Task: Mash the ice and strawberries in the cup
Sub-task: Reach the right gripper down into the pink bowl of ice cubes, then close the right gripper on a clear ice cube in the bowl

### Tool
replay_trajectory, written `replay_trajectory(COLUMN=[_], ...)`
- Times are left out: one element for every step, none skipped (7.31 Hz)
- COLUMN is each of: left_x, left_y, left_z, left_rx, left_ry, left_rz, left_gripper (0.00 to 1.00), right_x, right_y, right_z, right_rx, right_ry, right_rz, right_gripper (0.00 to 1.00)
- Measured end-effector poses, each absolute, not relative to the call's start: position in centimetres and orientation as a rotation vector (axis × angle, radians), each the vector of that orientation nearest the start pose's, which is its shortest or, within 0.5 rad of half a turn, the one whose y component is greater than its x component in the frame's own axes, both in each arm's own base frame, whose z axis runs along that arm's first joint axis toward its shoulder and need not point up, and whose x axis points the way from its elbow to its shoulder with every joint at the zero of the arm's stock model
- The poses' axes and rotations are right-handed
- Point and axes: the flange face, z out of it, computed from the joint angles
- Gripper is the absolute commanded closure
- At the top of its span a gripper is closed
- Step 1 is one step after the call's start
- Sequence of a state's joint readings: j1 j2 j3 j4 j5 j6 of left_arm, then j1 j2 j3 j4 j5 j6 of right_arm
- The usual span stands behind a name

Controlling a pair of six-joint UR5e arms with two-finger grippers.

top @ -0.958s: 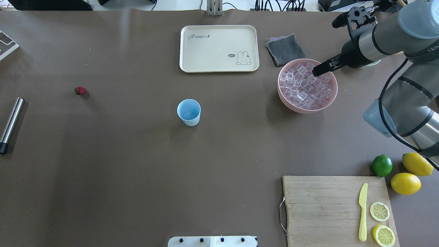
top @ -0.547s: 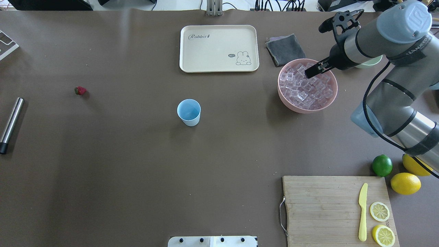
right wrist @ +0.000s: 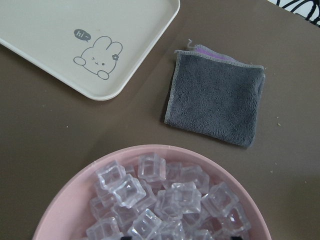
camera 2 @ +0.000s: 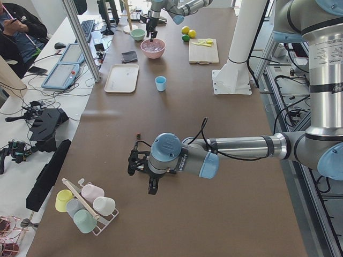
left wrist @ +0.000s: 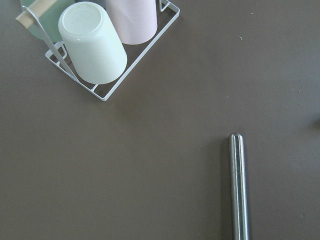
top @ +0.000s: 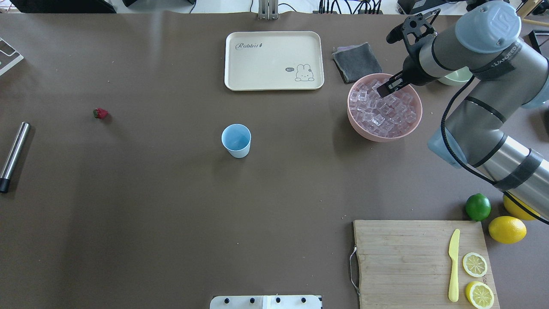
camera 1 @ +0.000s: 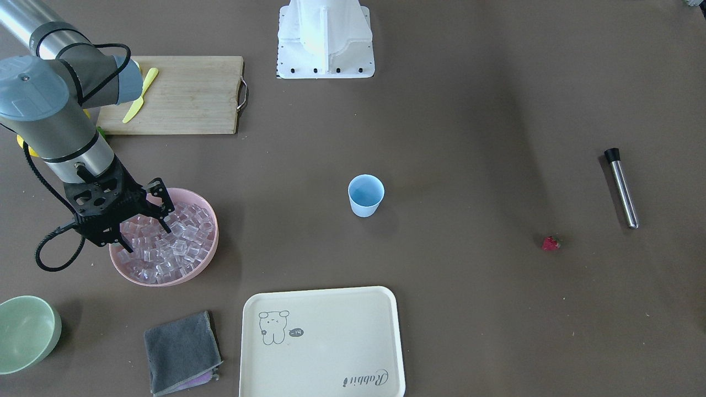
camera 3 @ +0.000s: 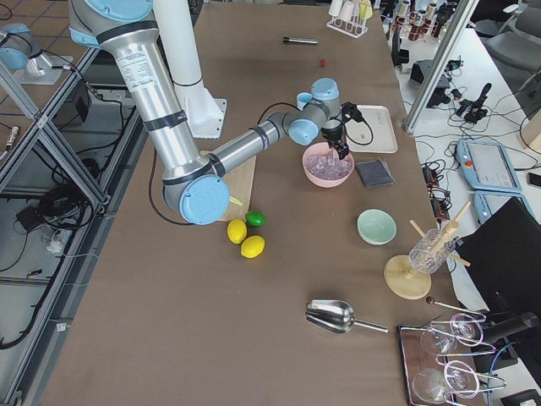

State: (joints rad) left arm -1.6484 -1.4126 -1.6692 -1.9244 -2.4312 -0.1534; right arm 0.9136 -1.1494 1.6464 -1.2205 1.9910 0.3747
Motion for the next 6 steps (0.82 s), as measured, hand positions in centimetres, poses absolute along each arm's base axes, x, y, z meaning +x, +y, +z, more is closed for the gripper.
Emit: replay_trajectory(left_x=[-9.2,-9.2,-9.3,-9.4,-9.8,-10.3], left_y=[-43.3,-43.3,-43.2,-43.2,-43.1,-42.9], left_z=[63.9,63.9,63.9,63.8,63.6,63.6], left_rx=[0.243,0.243,0.245,0.248,0.254,0.259], left_ry=[0.864,0.864,0.864,0.864,0.863,0.862], left_rz=[-0.089,-0.090,-0.092,-0.093,-0.099,-0.110], left_gripper=[0.01,0.01,0.01,0.01,0.01,0.01], right_x=[-33.2,-33.8,-34.1,-34.6,-35.7,-37.3], right_y=[-57.7,-57.6,-57.5,-57.4,-57.3,-57.3], right_z=[34.9,34.8,34.6,34.1,33.4,32.8], right_rx=[0.544,0.547,0.555,0.577,0.612,0.636], right_ry=[-0.751,-0.750,-0.753,-0.755,-0.752,-0.742], right_rz=[-0.478,-0.496,-0.508,-0.522,-0.537,-0.549], right_gripper=[0.31,0.31,0.30,0.31,0.32,0.39])
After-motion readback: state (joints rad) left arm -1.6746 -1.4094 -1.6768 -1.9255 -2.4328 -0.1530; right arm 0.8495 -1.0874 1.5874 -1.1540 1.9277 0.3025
